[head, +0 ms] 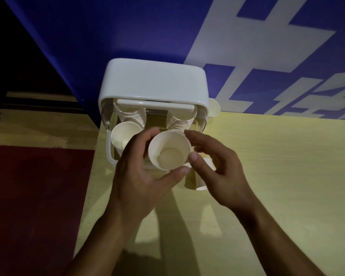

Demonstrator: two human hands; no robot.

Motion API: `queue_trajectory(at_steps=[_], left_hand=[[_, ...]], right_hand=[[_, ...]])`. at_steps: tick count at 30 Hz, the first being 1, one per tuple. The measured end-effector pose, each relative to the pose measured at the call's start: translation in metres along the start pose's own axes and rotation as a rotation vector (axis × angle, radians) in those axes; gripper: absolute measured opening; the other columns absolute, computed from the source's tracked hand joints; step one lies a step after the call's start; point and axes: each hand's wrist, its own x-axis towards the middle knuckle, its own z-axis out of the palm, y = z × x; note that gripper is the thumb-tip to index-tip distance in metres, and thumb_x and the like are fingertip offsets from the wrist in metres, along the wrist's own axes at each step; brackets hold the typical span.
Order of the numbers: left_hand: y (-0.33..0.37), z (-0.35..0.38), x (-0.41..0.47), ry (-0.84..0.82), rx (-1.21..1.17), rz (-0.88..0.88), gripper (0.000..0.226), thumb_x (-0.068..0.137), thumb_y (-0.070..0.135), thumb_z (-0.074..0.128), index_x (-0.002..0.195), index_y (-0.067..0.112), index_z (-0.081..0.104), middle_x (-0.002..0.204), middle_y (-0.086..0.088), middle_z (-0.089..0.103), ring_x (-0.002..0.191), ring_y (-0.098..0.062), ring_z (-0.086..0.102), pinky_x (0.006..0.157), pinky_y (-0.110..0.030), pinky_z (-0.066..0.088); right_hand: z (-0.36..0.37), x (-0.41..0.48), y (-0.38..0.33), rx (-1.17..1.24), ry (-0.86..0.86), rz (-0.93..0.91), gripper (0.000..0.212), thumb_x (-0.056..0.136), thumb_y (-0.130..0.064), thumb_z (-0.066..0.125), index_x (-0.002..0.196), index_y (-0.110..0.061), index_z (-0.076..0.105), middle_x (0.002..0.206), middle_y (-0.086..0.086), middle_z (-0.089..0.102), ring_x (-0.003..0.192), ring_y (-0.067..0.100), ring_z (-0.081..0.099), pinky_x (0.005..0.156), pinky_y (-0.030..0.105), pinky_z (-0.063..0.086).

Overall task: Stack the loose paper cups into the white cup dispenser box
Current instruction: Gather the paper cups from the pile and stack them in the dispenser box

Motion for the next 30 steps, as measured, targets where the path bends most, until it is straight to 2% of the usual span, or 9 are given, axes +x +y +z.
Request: queue_trajectory(at_steps=[5,7,12,15,17,20,22,25,30], left_hand=[[0.007,0.016,0.029,0.014,-0.037,0.077,0.082,0.072,0.053,0.089,0.140,0.022,0.055,0.134,0.008,0.065,0.126,-0.017,0.062,0.097,-0.042,0.057],[0.003,0.021,0.035,0.011,-0.014,0.080,0.084,0.072,0.056,0.088,0.141,0.021,0.056,0.133,0.009,0.066,0.124,-0.015,0.062,0.097,-0.038,0.056],[-0.013,0.029,0.039,-0.013,0.058,0.012,0.085,0.070,0.057,0.087,0.142,0.024,0.056,0.131,0.013,0.066,0.120,-0.009,0.060,0.095,-0.023,0.050],[-0.024,0.033,0.039,-0.053,0.110,-0.040,0.084,0.071,0.052,0.090,0.144,0.027,0.055,0.133,0.013,0.065,0.121,-0.006,0.058,0.091,-0.007,0.042],[-0.031,0.035,0.039,-0.083,0.149,-0.067,0.086,0.073,0.050,0.090,0.147,0.028,0.053,0.138,0.011,0.063,0.125,-0.006,0.055,0.089,-0.001,0.038],[-0.039,0.038,0.039,-0.118,0.193,-0.088,0.087,0.075,0.048,0.089,0.151,0.027,0.050,0.141,0.006,0.062,0.127,-0.011,0.054,0.093,-0.014,0.041],[-0.042,0.040,0.040,-0.136,0.209,-0.106,0.087,0.077,0.048,0.088,0.152,0.028,0.049,0.142,0.005,0.062,0.128,-0.014,0.054,0.095,-0.023,0.041],[-0.046,0.042,0.043,-0.146,0.224,-0.120,0.085,0.078,0.048,0.087,0.151,0.030,0.049,0.139,0.007,0.062,0.126,-0.014,0.054,0.092,-0.024,0.041],[-0.045,0.045,0.044,-0.168,0.260,-0.109,0.088,0.078,0.048,0.087,0.152,0.027,0.046,0.144,0.005,0.059,0.129,-0.015,0.052,0.093,-0.023,0.039]], right_hand=[[-0.009,0.012,-0.005,0.090,0.038,-0.003,0.035,0.103,-0.024,0.060,0.132,-0.044,0.061,0.135,-0.012,0.068,0.128,0.020,0.062,0.104,0.053,0.051],[-0.008,0.017,0.001,0.101,0.046,0.016,0.037,0.104,-0.022,0.060,0.131,-0.048,0.060,0.135,-0.014,0.067,0.128,0.018,0.062,0.104,0.052,0.051],[0.000,0.021,0.028,0.032,0.041,0.081,0.038,0.104,-0.030,0.060,0.140,-0.040,0.056,0.140,-0.021,0.062,0.135,0.004,0.055,0.109,0.044,0.049],[0.006,0.020,0.041,-0.034,0.027,0.083,0.039,0.104,-0.031,0.059,0.142,-0.038,0.054,0.139,-0.027,0.059,0.133,-0.005,0.052,0.110,0.031,0.047],[0.009,0.019,0.049,-0.085,0.024,0.079,0.040,0.104,-0.032,0.059,0.143,-0.034,0.055,0.139,-0.027,0.058,0.132,-0.008,0.051,0.107,0.021,0.045],[0.015,0.018,0.059,-0.169,0.029,0.065,0.041,0.103,-0.030,0.061,0.144,-0.027,0.057,0.135,-0.025,0.058,0.126,-0.013,0.050,0.100,0.010,0.040],[0.018,0.018,0.063,-0.195,0.024,0.072,0.041,0.104,-0.030,0.060,0.145,-0.025,0.057,0.137,-0.019,0.060,0.126,-0.011,0.051,0.100,0.011,0.040],[0.018,0.019,0.066,-0.211,0.024,0.090,0.042,0.106,-0.030,0.058,0.147,-0.026,0.055,0.139,-0.012,0.062,0.127,-0.002,0.054,0.101,0.017,0.043],[0.014,0.018,0.066,-0.251,0.008,0.107,0.044,0.105,-0.037,0.055,0.148,-0.026,0.056,0.140,-0.011,0.063,0.127,0.001,0.055,0.102,0.021,0.045]])
